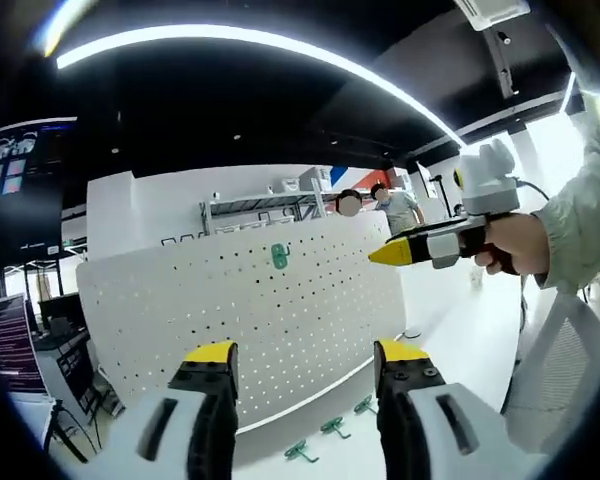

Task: Insert the hook assembly into the mounting plate slot until the hook locks in place.

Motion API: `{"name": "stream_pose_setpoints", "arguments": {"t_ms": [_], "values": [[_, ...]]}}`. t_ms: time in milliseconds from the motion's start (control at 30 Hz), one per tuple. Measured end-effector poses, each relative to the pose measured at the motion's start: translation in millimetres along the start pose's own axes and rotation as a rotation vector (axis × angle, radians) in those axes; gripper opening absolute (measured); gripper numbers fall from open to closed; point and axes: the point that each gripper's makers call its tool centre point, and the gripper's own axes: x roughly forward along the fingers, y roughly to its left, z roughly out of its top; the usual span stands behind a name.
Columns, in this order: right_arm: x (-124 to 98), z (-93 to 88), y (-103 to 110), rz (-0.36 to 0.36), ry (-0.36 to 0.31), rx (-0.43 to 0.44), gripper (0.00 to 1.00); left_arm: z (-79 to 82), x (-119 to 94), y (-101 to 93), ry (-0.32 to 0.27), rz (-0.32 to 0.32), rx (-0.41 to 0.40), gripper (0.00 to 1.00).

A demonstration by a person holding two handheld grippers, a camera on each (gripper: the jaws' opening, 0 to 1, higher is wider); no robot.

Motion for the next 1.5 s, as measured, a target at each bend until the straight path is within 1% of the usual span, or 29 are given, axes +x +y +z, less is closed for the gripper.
{"name": "stream_pose_setpoints", "arguments": {"t_ms": [133, 233, 300, 433, 500, 567, 600, 667, 700, 733, 767, 800, 833, 867, 900, 933, 967, 1033, 1133, 1200, 1233, 1300, 1400, 1500], "values": [[-8, -6.9, -3, 0.002, 0.012, 0.021, 0.5, -1.5, 8, 5.1, 0.011, -0.001, 0.003, 0.56], [-15, -16.7, -5, 0.001, 0.036, 0.03, 0.5, -7.8, 13, 6.8, 0.019, -0.009, 0.019, 0.54], [-20, -21.7, -7, -0.002, 0.046, 0.037, 0.5, -17.3, 17, 7.1, 0.05, -0.029, 0.038, 0.52], [-26, -30.7, -9, -0.007, 0.063, 0.046, 0.5, -33.5, 24, 9.4, 0.093, -0.059, 0.055, 0.51], [-28, -33.9, -9, -0.009, 0.069, 0.048, 0.5, -43.4, 29, 9.3, 0.122, -0.093, 0.058, 0.49], [-29, -37.8, -9, -0.01, 0.077, 0.057, 0.5, -52.3, 33, 13.3, 0.147, -0.099, 0.066, 0.49], [-30, -39.1, -9, -0.009, 0.079, 0.06, 0.5, -58.1, 36, 13.8, 0.164, -0.12, 0.073, 0.48], [-30, -41.7, -8, -0.009, 0.085, 0.062, 0.5, -66.6, 41, 16.3, 0.188, -0.136, 0.09, 0.47], [-31, -43.8, -7, -0.006, 0.093, 0.07, 0.49, -76.1, 43, 15.8, 0.217, -0.172, 0.11, 0.45], [-31, -44.4, -7, -0.007, 0.094, 0.068, 0.49, -82.6, 45, 16.6, 0.233, -0.188, 0.122, 0.44], [-31, -44.9, -6, -0.008, 0.089, 0.064, 0.48, -95.0, 48, 20.1, 0.264, -0.203, 0.151, 0.44], [-31, -45.9, -6, -0.007, 0.091, 0.063, 0.48, -104.0, 48, 21.8, 0.294, -0.211, 0.156, 0.42], [-31, -47.2, -5, -0.004, 0.096, 0.063, 0.48, -112.7, 51, 24.5, 0.307, -0.215, 0.17, 0.42], [-31, -48.6, -5, -0.002, 0.099, 0.065, 0.48, -116.8, 51, 25.1, 0.317, -0.221, 0.174, 0.42], [-31, -50.1, -4, 0.0, 0.102, 0.07, 0.48, -129.8, 52, 27.8, 0.353, -0.231, 0.18, 0.42], [-31, -52.1, -4, 0.0, 0.105, 0.08, 0.48, -132.6, 53, 28.2, 0.356, -0.235, 0.185, 0.41], [-31, -54.1, -4, -0.001, 0.111, 0.099, 0.49, -143.1, 54, 28.4, 0.386, -0.261, 0.203, 0.4], [-31, -56.5, -4, 0.0, 0.117, 0.102, 0.49, -155.1, 57, 31.7, 0.415, -0.273, 0.226, 0.39], [-33, -61.3, -5, -0.002, 0.129, 0.112, 0.49, -175.5, 64, 33.9, 0.462, -0.317, 0.244, 0.38], [-33, -63.0, -5, -0.001, 0.132, 0.1, 0.49, -186.3, 68, 35.3, 0.49, -0.343, 0.245, 0.38], [-34, -65.0, -5, -0.001, 0.137, 0.105, 0.49, -192.4, 71, 36.7, 0.503, -0.355, 0.26, 0.38], [-36, -69.7, -4, -0.004, 0.148, 0.11, 0.49, -202.2, 75, 37.4, 0.526, -0.379, 0.283, 0.37], [-38, -76.0, -5, -0.01, 0.162, 0.122, 0.49, -213.2, 82, 37.9, 0.548, -0.403, 0.29, 0.36], [-39, -80.4, -4, -0.014, 0.173, 0.131, 0.49, -229.8, 85, 34.6, 0.59, -0.46, 0.33, 0.35]]}}
